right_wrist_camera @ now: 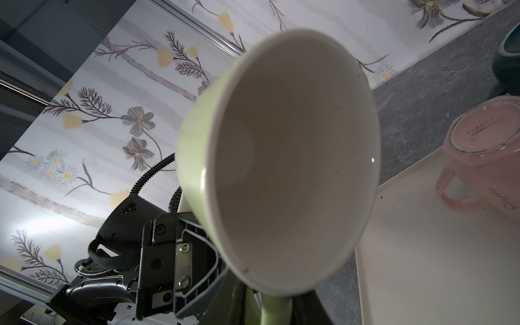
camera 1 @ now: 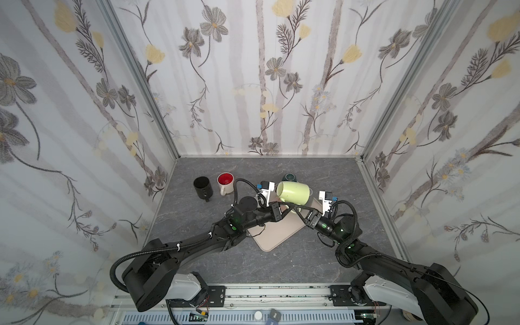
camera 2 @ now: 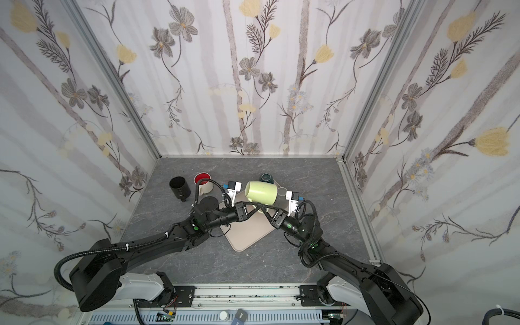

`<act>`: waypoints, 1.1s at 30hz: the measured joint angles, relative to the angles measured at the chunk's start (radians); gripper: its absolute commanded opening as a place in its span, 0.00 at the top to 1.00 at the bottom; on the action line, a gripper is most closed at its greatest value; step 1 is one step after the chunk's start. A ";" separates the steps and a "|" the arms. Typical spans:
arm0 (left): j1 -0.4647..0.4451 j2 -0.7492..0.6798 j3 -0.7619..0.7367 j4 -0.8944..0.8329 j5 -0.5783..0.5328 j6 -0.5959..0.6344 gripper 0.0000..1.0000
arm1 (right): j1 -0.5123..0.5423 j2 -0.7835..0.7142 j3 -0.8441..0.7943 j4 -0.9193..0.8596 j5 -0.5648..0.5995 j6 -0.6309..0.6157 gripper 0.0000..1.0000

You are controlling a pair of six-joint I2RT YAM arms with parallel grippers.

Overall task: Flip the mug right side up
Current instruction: 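Open the left gripper off the mug while the right gripper holds it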

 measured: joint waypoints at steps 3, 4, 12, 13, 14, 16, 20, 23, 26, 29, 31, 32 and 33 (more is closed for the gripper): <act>-0.006 -0.001 0.006 -0.018 -0.011 0.019 1.00 | 0.000 -0.007 0.000 -0.008 0.006 0.000 0.80; -0.007 -0.001 0.006 -0.022 -0.013 0.026 1.00 | -0.001 -0.010 -0.001 -0.014 0.008 0.000 0.81; -0.014 -0.003 0.009 -0.053 -0.021 0.031 1.00 | -0.001 -0.037 -0.012 -0.046 0.007 -0.009 0.99; -0.014 -0.003 0.010 -0.060 -0.022 0.031 1.00 | -0.001 -0.039 -0.012 -0.049 0.007 -0.011 1.00; -0.015 -0.003 0.011 -0.065 -0.023 0.031 1.00 | 0.000 -0.041 -0.013 -0.053 0.008 -0.011 1.00; -0.016 -0.003 0.014 -0.077 -0.025 0.031 1.00 | 0.000 -0.047 -0.014 -0.064 0.008 -0.015 1.00; -0.019 -0.008 0.016 -0.105 -0.029 0.030 1.00 | 0.001 -0.053 -0.020 -0.082 0.004 -0.019 1.00; -0.021 -0.014 0.016 -0.122 -0.037 0.031 1.00 | 0.001 -0.053 -0.020 -0.087 0.003 -0.020 1.00; -0.022 -0.016 0.018 -0.134 -0.042 0.031 1.00 | 0.002 -0.049 -0.020 -0.087 0.001 -0.022 1.00; -0.022 -0.013 0.022 -0.149 -0.049 0.030 1.00 | 0.002 -0.039 -0.020 -0.086 0.001 -0.022 1.00; -0.022 -0.010 0.026 -0.160 -0.054 0.030 1.00 | 0.002 -0.032 -0.020 -0.084 0.001 -0.021 1.00; -0.022 -0.010 0.027 -0.164 -0.056 0.030 1.00 | 0.002 -0.031 -0.020 -0.084 0.001 -0.021 1.00; -0.022 -0.009 0.027 -0.165 -0.058 0.030 1.00 | 0.002 -0.029 -0.020 -0.084 0.001 -0.021 1.00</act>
